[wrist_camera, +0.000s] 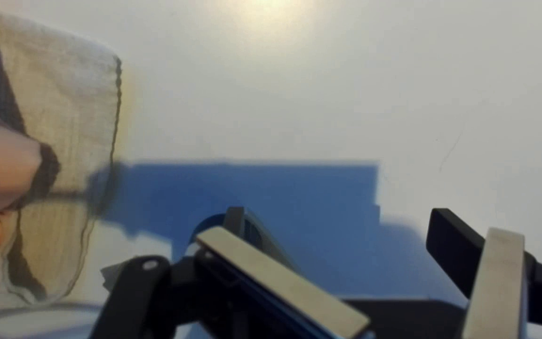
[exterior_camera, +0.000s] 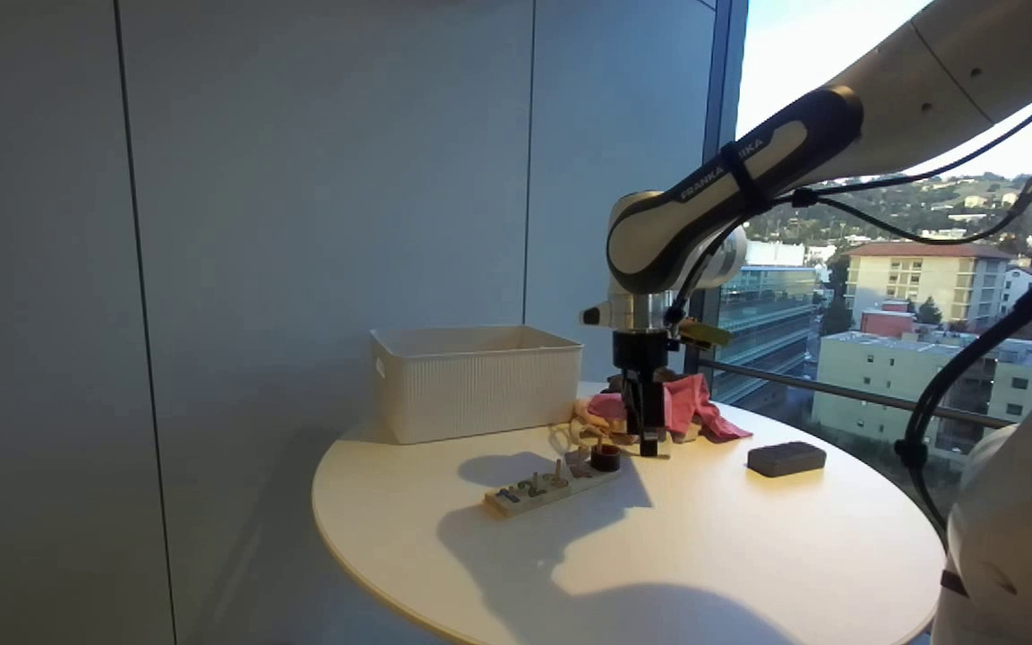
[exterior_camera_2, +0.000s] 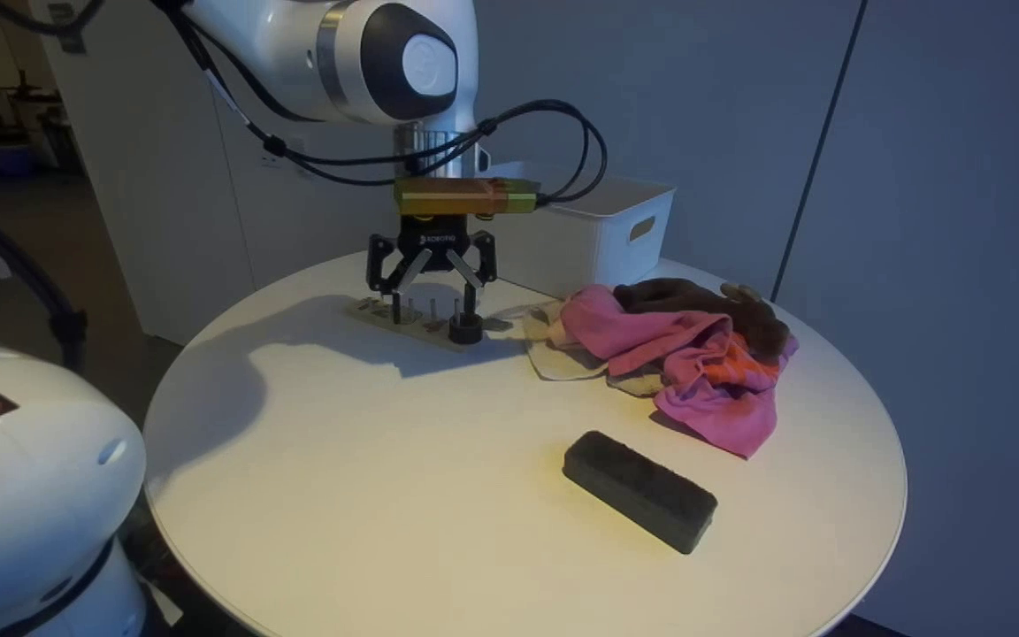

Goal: Move the masking tape to the left.

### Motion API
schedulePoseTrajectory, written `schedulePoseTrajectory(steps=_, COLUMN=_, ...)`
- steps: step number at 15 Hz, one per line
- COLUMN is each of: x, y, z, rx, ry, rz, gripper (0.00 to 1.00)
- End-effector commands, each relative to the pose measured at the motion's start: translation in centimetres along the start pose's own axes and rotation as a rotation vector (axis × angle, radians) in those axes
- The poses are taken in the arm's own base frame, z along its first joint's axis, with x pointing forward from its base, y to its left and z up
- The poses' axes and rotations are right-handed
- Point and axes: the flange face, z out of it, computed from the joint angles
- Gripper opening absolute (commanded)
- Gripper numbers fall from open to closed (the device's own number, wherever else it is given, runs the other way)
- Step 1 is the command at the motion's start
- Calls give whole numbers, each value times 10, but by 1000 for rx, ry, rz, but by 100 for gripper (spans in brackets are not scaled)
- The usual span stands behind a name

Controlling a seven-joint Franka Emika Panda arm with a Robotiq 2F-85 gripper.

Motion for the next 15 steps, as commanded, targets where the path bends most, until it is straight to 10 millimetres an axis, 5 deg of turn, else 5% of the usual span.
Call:
schedulePoseTrajectory(steps=1, x=16, y=8, z=7, rx=-51, ry=11, rz=-140, gripper=100)
schedulePoseTrajectory(steps=15, x=28, y=36, z=29, rx=-131, ry=52, rz=-336, gripper=100)
